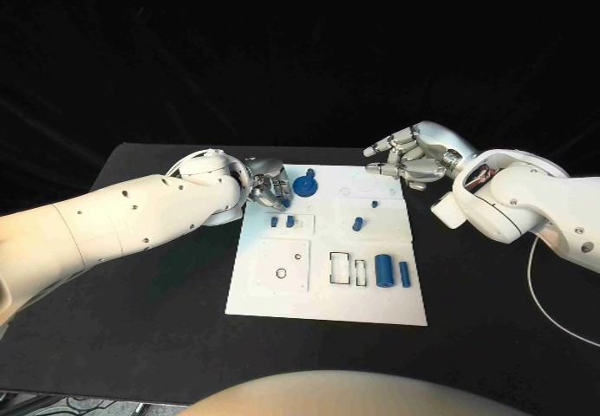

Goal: Assemble the parts on the task board

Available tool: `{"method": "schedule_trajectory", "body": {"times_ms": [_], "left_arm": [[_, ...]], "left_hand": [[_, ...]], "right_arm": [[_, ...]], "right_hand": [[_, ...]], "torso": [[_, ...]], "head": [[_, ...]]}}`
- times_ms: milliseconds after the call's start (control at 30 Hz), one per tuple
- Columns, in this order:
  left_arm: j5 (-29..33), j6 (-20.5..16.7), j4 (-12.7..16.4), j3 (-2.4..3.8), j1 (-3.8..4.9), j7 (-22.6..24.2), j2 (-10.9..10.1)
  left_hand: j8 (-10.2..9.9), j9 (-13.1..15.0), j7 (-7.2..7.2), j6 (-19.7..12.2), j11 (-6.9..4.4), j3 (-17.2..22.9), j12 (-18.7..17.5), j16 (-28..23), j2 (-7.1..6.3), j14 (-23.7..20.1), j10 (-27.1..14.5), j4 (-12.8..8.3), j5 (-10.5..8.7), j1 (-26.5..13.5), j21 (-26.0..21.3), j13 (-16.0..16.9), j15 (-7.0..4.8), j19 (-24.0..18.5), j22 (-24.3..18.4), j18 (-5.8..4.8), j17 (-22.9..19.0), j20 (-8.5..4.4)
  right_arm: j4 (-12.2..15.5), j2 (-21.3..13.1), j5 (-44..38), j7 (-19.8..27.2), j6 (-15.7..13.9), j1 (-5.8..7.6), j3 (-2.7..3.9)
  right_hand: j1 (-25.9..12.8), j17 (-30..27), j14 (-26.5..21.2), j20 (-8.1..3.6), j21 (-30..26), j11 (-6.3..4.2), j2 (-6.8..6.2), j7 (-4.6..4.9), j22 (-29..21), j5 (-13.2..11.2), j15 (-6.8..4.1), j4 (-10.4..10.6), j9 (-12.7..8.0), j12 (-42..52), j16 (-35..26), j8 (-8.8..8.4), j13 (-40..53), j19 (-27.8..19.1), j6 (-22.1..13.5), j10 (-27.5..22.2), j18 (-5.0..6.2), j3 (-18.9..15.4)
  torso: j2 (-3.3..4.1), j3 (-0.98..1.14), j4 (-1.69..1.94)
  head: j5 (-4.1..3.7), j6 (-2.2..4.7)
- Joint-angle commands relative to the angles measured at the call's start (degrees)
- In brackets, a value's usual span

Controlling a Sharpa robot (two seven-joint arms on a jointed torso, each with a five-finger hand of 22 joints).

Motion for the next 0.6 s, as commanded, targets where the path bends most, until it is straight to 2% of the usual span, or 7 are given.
{"method": "schedule_trajectory", "body": {"times_ms": [33, 200, 300, 400, 467, 567, 600], "left_arm": [[-0.37, -0.02, 0.24, 0.02, 0.00, -0.44, -0.11], [-0.37, -1.00, 0.63, 0.03, 0.00, -0.35, -0.27], [-0.30, -1.61, 0.89, 0.04, 0.00, -0.31, -0.57], [0.16, -2.15, 1.24, 0.06, 0.02, -0.28, -1.12], [0.76, -2.40, 1.55, 0.12, 0.04, -0.19, -1.60], [4.77, -2.98, 2.31, 0.36, 0.21, 0.63, -3.00], [6.48, -3.39, 2.48, 0.41, 0.28, 1.03, -3.37]], "left_hand": [[-0.54, -0.22, 0.24, -0.63, 0.20, 0.37, -0.59, -0.48, -0.30, 0.29, -0.89, -0.01, 0.13, -0.36, -0.75, -0.15, 0.52, -0.48, -0.48, -0.15, -0.50, 0.34], [-1.20, -0.62, 0.44, -1.44, 0.57, 0.51, -1.20, -0.82, -0.69, -0.04, -2.10, -0.16, 0.16, -0.47, -1.76, -0.24, 0.84, -0.96, -1.21, 0.07, -1.26, 0.67], [-1.55, -0.86, 0.49, -1.98, 0.69, 0.55, -1.42, -0.99, -0.89, -0.20, -2.74, -0.21, 0.18, -0.55, -2.23, -0.24, 0.95, -1.17, -1.54, 0.18, -1.66, 0.82], [-1.73, -1.05, 0.55, -2.38, 0.79, 0.57, -1.60, -1.22, -1.02, -0.38, -3.31, -0.25, 0.18, -0.61, -2.78, -0.25, 1.04, -1.42, -1.95, 0.31, -2.16, 0.93], [-1.76, -1.12, 0.58, -2.50, 0.85, 0.59, -1.68, -1.42, -1.09, -0.51, -3.59, -0.29, 0.18, -0.62, -3.25, -0.25, 1.08, -1.61, -2.31, 0.41, -2.55, 0.98], [-1.66, -1.19, 0.66, -2.43, 0.99, 0.70, -1.81, -1.89, -1.09, -0.84, -4.11, -0.38, 0.19, -0.54, -4.41, -0.25, 1.19, -2.13, -3.21, 0.67, -3.45, 1.09], [-1.52, -1.22, 0.79, -2.16, 1.14, 0.89, -1.77, -2.77, -0.95, -1.50, -4.34, -0.44, 0.17, -0.45, -6.08, -0.19, 1.33, -2.92, -4.50, 1.00, -4.94, 1.22]], "right_arm": [[-0.10, -0.05, -0.05, 0.27, 0.64, -0.04, 0.01], [-0.43, -0.13, -0.05, 0.17, 0.62, -0.04, 0.00], [-0.71, -0.17, -0.27, -0.21, 0.87, -0.04, 0.00], [-1.19, -0.19, -1.93, -1.80, 2.08, -0.04, 0.00], [-1.61, -0.19, -4.11, -3.06, 2.99, -0.03, 0.00], [-2.56, -0.16, -10.75, -5.37, 5.01, -0.04, 0.00], [-2.74, -0.14, -12.57, -5.78, 5.46, -0.04, 0.00]], "right_hand": [[0.01, 0.02, 2.18, -0.12, -0.27, -0.09, 0.74, 0.08, -0.05, 0.20, 0.28, 0.39, 0.03, 0.02, -0.34, 0.37, -0.05, -0.36, 0.29, 0.17, 0.37, 0.07], [0.01, -0.06, 2.16, -0.12, -0.34, -0.09, 0.73, 0.08, -0.16, 0.21, 0.28, 0.39, 0.03, -0.12, -0.40, 0.37, -0.18, -0.41, 0.29, 0.08, 0.39, 0.06], [0.03, -0.20, 2.13, -0.12, -0.52, -0.09, 0.71, 0.08, -0.49, 0.22, 0.28, 0.38, 0.03, -0.57, -0.50, 0.37, -0.61, -0.55, 0.29, -0.21, 0.45, 0.07], [0.31, -3.11, 1.25, -0.13, -2.47, -0.10, 0.69, 0.06, -3.65, -0.03, 0.27, 0.35, 0.04, -6.90, -2.95, 0.60, -6.36, -1.96, 0.49, -4.27, 1.00, 0.51], [0.60, -4.95, 0.70, -0.16, -4.02, -0.20, 0.45, -0.02, -5.89, -0.38, 0.27, 0.29, 0.07, -9.14, -4.72, 0.85, -8.28, -2.92, 0.94, -4.97, 1.35, 0.95], [1.82, -8.90, -0.07, -0.24, -6.64, 0.02, -0.14, 0.02, -9.48, -0.73, 0.30, -0.16, 0.12, -16.78, -8.50, 1.32, -14.46, -4.09, 2.46, -7.24, 1.89, 2.86], [2.42, -9.82, -0.18, -0.22, -7.05, 0.14, -0.29, 0.03, -9.99, -0.87, 0.30, -0.50, 0.18, -19.17, -9.36, 1.53, -16.33, -4.16, 3.06, -8.03, 1.95, 3.58]], "torso": [[-0.02, 0.02, -0.01], [-0.02, -0.06, -0.01], [-0.03, -0.03, -0.05], [-0.03, -0.01, -0.03], [-0.06, -0.03, -0.01], [-0.05, -0.01, 0.01], [-0.06, 0.00, 0.01]], "head": [[0.03, -0.09], [0.07, -0.02], [0.05, 0.02], [-0.01, 0.06], [-0.02, 0.10], [-0.08, 0.34], [-0.08, 0.38]]}}
